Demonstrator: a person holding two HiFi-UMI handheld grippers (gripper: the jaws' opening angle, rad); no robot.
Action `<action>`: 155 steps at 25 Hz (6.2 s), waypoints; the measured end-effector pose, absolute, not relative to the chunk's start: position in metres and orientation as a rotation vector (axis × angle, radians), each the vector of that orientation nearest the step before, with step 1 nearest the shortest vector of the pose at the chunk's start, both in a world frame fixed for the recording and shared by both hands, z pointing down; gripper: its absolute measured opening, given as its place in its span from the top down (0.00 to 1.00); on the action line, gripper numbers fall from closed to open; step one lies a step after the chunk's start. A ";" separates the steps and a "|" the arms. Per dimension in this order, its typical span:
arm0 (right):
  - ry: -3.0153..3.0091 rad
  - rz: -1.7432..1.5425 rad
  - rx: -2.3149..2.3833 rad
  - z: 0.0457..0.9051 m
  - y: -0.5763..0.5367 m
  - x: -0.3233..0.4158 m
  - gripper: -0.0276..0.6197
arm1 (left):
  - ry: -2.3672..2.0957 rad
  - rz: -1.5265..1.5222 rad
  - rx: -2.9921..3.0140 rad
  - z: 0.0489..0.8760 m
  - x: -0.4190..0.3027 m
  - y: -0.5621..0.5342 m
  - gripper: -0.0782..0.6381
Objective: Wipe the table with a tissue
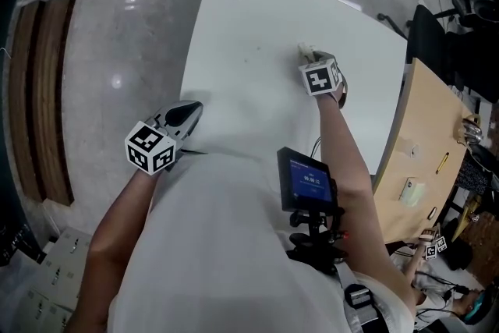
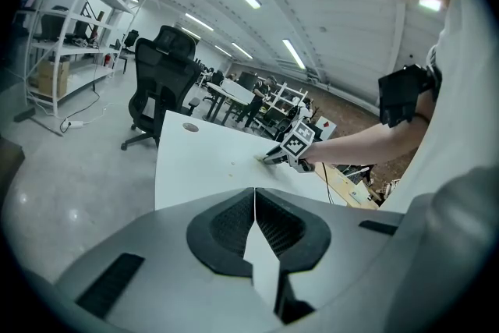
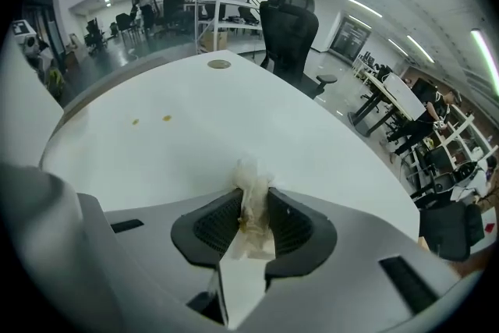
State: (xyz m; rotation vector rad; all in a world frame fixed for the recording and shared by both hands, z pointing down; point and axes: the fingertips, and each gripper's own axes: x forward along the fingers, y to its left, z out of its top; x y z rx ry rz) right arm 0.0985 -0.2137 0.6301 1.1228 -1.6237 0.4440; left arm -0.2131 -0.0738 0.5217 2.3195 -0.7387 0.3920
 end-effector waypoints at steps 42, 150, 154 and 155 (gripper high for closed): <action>-2.104 1.073 1.035 0.610 -0.148 -0.049 0.80 | -0.730 0.359 2.335 0.521 -0.205 -0.074 0.88; -2.466 0.797 1.242 0.546 -0.021 0.059 0.80 | -0.557 0.381 2.504 0.487 -0.069 -0.045 0.88; -2.455 0.748 1.392 0.525 0.000 0.092 0.80 | -0.501 0.402 2.536 0.485 -0.054 -0.028 0.88; -2.449 0.743 1.440 0.519 0.005 0.099 0.80 | -0.488 0.407 2.542 0.484 -0.053 -0.026 0.88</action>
